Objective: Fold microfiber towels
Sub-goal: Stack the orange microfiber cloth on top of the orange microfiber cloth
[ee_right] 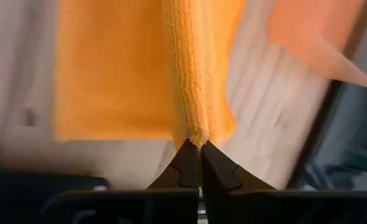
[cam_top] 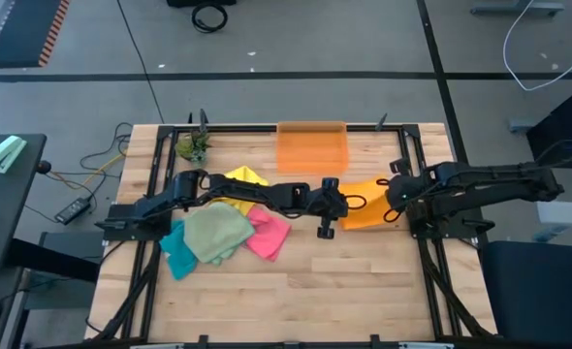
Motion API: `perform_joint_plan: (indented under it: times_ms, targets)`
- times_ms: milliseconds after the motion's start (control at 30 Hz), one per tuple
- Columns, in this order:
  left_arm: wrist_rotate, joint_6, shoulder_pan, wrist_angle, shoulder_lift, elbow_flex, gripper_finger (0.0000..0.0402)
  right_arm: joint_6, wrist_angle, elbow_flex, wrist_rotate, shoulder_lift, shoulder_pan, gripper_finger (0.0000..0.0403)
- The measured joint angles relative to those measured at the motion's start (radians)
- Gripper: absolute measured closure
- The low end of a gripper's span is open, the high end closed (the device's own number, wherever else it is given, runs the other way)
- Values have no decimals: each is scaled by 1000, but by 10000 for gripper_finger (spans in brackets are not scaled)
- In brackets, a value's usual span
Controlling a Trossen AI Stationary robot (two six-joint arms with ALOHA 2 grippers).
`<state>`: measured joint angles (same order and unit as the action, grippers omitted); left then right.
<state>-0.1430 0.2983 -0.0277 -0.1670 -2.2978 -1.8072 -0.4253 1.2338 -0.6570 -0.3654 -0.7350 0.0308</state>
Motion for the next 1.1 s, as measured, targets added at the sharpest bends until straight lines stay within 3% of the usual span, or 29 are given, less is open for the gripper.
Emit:
perform_joint_plan:
  times_ms: [200, 467, 700, 900, 1100]
  targets:
    - [63, -26, -2, -1, 0, 2, 391, 87, 66, -51, 213, -68, 2, 399]
    - [113, -88, -10, 4, 0, 2, 384, 175, 52, -51, 235, -183, 2, 382]
    - [210, -114, -18, 3, 0, 2, 300, 202, 63, -50, 181, -208, 2, 322]
    - [214, -157, -14, -3, 0, 2, 217, 210, 59, -60, 179, -208, 2, 252]
    - [213, -158, 22, -6, 11, 1, 188, 223, 60, -99, 177, -207, 64, 202]
